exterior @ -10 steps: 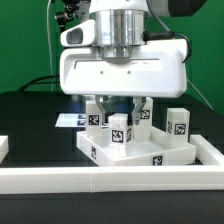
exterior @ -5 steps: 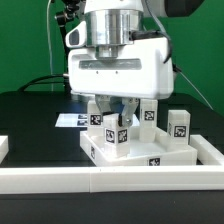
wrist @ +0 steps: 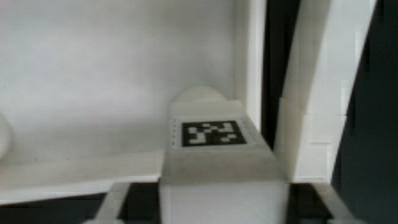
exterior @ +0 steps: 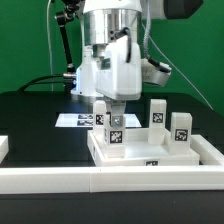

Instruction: Assemble square table

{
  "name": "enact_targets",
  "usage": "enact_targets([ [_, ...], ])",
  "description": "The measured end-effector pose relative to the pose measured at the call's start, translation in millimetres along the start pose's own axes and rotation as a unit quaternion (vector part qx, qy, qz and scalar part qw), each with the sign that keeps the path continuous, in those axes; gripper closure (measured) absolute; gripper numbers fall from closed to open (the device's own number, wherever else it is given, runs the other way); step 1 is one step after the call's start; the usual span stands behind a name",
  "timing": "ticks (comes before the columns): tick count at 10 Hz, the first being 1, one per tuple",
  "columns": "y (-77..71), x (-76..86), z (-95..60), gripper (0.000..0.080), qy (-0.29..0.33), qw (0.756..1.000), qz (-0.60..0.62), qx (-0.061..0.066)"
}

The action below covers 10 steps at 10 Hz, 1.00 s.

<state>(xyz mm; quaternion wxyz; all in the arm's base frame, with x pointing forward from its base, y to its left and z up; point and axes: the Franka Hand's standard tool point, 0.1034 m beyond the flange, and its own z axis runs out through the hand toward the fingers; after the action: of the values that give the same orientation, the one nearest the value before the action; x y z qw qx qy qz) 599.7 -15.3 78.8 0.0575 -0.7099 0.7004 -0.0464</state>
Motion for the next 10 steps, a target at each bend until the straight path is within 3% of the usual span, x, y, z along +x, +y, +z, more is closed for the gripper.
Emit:
enact_targets([
  [5, -0.5, -0.1, 0.1, 0.0509, -0.008, 0.969, 0.247, 0.002],
  [10, -1.1, -0.3, 0.4, 0.0509, -0.011, 0.941, 0.339, 0.003],
])
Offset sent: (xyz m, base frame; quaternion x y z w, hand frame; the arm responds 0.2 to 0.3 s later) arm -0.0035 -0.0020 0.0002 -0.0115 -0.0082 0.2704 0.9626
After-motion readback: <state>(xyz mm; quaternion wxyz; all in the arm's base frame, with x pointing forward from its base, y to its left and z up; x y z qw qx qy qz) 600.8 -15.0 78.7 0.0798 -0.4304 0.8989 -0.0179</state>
